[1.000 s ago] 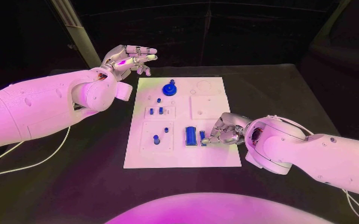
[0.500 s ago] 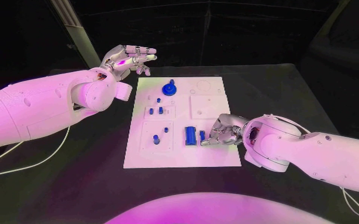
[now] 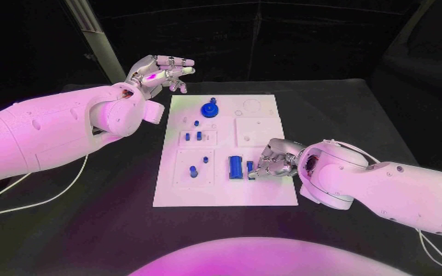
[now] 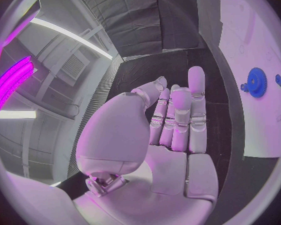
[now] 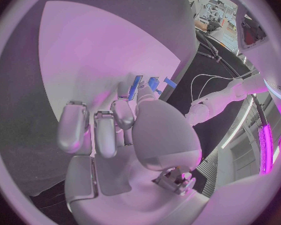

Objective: Assemble the parts on the task board

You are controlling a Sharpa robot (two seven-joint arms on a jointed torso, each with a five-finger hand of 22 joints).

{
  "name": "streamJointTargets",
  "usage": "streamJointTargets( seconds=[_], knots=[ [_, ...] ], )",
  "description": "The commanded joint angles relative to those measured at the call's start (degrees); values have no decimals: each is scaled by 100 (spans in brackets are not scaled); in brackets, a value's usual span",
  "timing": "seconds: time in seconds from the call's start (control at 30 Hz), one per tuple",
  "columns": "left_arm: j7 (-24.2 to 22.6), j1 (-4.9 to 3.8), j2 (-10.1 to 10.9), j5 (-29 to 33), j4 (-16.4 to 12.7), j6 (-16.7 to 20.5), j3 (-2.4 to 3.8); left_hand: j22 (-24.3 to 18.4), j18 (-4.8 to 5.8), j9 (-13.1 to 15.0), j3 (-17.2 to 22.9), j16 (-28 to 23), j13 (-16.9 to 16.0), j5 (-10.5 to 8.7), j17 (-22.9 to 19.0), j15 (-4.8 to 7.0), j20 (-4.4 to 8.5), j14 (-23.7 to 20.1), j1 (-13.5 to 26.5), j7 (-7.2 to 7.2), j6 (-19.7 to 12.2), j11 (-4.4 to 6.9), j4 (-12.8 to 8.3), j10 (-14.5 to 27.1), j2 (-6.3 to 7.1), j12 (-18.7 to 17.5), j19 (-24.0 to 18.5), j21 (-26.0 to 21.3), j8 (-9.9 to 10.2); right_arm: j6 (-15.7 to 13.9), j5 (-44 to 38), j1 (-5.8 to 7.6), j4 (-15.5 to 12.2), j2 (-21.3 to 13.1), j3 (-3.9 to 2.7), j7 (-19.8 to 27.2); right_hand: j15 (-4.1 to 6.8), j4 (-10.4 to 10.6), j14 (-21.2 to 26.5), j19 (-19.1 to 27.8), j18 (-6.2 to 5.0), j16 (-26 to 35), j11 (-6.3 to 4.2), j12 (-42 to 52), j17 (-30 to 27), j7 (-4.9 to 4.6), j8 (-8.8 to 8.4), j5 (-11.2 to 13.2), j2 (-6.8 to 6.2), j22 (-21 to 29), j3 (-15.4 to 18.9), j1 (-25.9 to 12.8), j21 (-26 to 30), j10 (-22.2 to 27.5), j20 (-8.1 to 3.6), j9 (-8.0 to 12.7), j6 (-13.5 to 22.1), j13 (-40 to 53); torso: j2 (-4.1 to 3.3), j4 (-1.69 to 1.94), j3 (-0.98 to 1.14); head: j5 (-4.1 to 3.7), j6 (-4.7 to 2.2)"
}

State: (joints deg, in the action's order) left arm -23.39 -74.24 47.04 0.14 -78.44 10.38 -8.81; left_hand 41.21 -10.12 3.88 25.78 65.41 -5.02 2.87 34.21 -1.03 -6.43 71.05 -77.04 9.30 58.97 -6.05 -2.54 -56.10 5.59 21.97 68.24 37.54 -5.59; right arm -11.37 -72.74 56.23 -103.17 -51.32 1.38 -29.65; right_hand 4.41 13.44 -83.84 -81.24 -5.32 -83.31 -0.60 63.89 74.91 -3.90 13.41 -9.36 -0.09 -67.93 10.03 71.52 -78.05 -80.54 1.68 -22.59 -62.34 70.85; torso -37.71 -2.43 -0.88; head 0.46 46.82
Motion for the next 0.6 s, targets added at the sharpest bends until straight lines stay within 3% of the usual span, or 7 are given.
streamJointTargets(
  seconds=[0.03, 0.27, 0.37, 0.43, 0.5, 0.57, 0.6],
  knots=[
    [-16, -10, -3, 12, -7, -62, 4, -5, -36, -1, -37, 1, 7, 24, -7, 3, -24, -50, 27, 3, -48, 19, -6, 39, -7, 19, -8, -29, -24, -336, 254, 3, -40, -57, 0, 467, -7, 41, -383, 59, 75, 38, 13, -65, 313, -7, -26, 63, -20, 47, 89, -100, 50, 36, 13, -18, 61, -40, 13, -9, -3, -25, -23],
    [-17, -9, -14, 12, 2, -66, 3, -9, -36, -1, -40, 2, 9, 24, -18, 1, -26, -55, 30, 4, -52, 18, -2, 51, -12, 34, -7, -36, -26, -868, 1788, 41, -64, -363, -5, 1992, -81, 80, -293, 314, -24, 276, 108, -820, -23, -115, -159, 57, 92, 574, 170, 18, 386, 438, 73, 13, 373, -566, 27, 6, -11, -80, -154],
    [-20, -8, -27, 12, 11, -70, 2, -12, -35, -1, -53, -4, 10, 23, -40, -2, -28, -64, 51, 5, -55, 16, 12, 54, -8, 47, -8, -41, -27, -1076, 2995, 133, 121, -381, -7, 3089, -180, -197, 104, 1070, -294, 1292, 248, -2651, -1288, -257, -292, -131, 305, 2123, 24, 551, 1496, 1412, 171, 66, 639, -1878, 60, 6, -29, -113, -287],
    [-27, -6, -44, 13, 26, -56, -1, -15, -34, -1, -64, -28, 10, 23, -93, -4, -30, -89, 67, 5, -59, 15, 23, 57, -4, 55, -12, -47, -26, -1140, 3603, 186, 278, -356, -7, 3620, -222, -370, 395, 1621, -497, 2048, 280, -2970, -2143, -319, -373, -83, 410, 3286, -97, 865, 2371, 1641, 205, 104, 762, -2122, 88, 2, -38, -120, -356],
    [-42, -4, -69, 15, 48, -34, -23, -35, -34, -8, -91, -154, 14, 23, -332, -16, -37, -217, 113, 13, -107, 12, 58, 71, 3, 78, -47, -85, -7, -1103, 4262, 262, 548, -284, -8, 4142, -333, -468, 1035, 1900, -507, 3532, 385, -3574, -3621, -423, -483, 45, 468, 3713, -158, 1069, 2943, 1970, 304, 175, 859, -2621, 127, 3, -49, -134, -445],
    [-59, -2, -97, 43, 82, -21, -65, -102, -32, -7, -149, -409, 28, 10, -698, -43, -60, -493, 161, 27, -162, -1, 108, 113, 16, 112, -174, -211, 1, -1019, 4810, 320, 880, -157, -9, 4555, -604, -539, 1577, 2313, -513, 4598, 561, -4387, -4188, -602, -663, 242, 578, 4262, -215, 1254, 3839, 2157, 505, 350, 894, -3475, 170, -6, -53, -131, -543],
    [-66, -1, -116, 60, 107, -21, -80, -143, -23, -7, -187, -501, 39, 15, -748, -61, -80, -613, 196, 44, -179, -24, 142, 138, 20, 113, -263, -290, 0, -976, 4984, 337, 1024, -96, -10, 4699, -617, -559, 1648, 2315, -509, 4810, 621, -4623, -4302, -595, -694, 259, 531, 4377, -182, 1260, 4003, 2329, 563, 391, 867, -3701, 211, -19, -60, -125, -591]
  ],
)
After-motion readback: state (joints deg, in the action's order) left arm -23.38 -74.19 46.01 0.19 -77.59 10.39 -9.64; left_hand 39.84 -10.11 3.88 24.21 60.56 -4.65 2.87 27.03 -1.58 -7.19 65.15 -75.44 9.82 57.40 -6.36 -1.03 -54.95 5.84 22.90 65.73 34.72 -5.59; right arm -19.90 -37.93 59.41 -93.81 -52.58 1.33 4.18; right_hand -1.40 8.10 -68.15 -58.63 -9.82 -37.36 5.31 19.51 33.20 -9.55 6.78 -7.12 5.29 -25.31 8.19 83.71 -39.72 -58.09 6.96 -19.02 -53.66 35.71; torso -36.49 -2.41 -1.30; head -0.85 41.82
